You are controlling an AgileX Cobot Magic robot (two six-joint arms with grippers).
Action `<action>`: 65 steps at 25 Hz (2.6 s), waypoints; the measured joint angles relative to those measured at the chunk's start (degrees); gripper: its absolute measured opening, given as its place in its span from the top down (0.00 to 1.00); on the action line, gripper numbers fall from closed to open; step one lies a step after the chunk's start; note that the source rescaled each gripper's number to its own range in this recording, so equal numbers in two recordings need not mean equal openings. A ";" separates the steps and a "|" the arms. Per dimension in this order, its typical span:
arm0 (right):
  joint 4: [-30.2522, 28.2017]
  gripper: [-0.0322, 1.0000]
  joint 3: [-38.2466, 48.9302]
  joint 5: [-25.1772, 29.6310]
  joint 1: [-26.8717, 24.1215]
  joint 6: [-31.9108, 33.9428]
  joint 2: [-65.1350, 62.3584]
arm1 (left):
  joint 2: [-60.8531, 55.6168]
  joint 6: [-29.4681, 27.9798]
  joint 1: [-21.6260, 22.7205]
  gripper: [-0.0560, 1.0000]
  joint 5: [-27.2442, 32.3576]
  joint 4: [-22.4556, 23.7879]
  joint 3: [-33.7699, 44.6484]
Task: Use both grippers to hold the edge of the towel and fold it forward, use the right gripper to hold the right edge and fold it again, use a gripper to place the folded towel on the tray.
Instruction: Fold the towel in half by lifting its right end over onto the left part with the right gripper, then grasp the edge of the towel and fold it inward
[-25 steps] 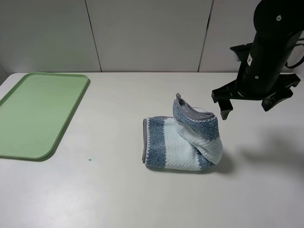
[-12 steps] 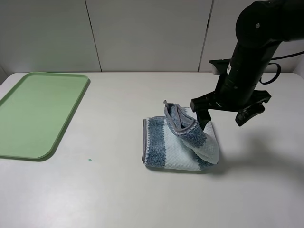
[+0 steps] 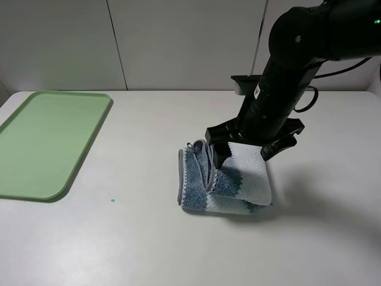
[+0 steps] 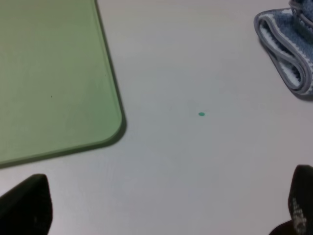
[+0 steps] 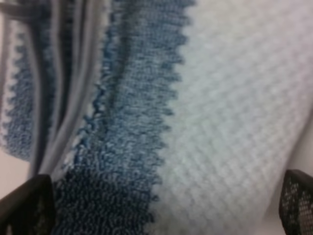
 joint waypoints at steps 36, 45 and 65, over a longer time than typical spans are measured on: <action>9.12 0.00 0.00 -3.15 4.07 -7.36 -2.29 | 0.00 0.00 0.00 0.04 0.00 0.00 0.00; 4.61 0.00 -0.06 5.38 4.07 -7.31 -15.55 | 0.00 0.00 0.00 0.04 0.00 0.00 0.00; -5.05 0.00 -0.06 21.32 4.07 -16.83 -41.45 | 0.00 0.00 0.00 0.04 0.00 0.00 0.00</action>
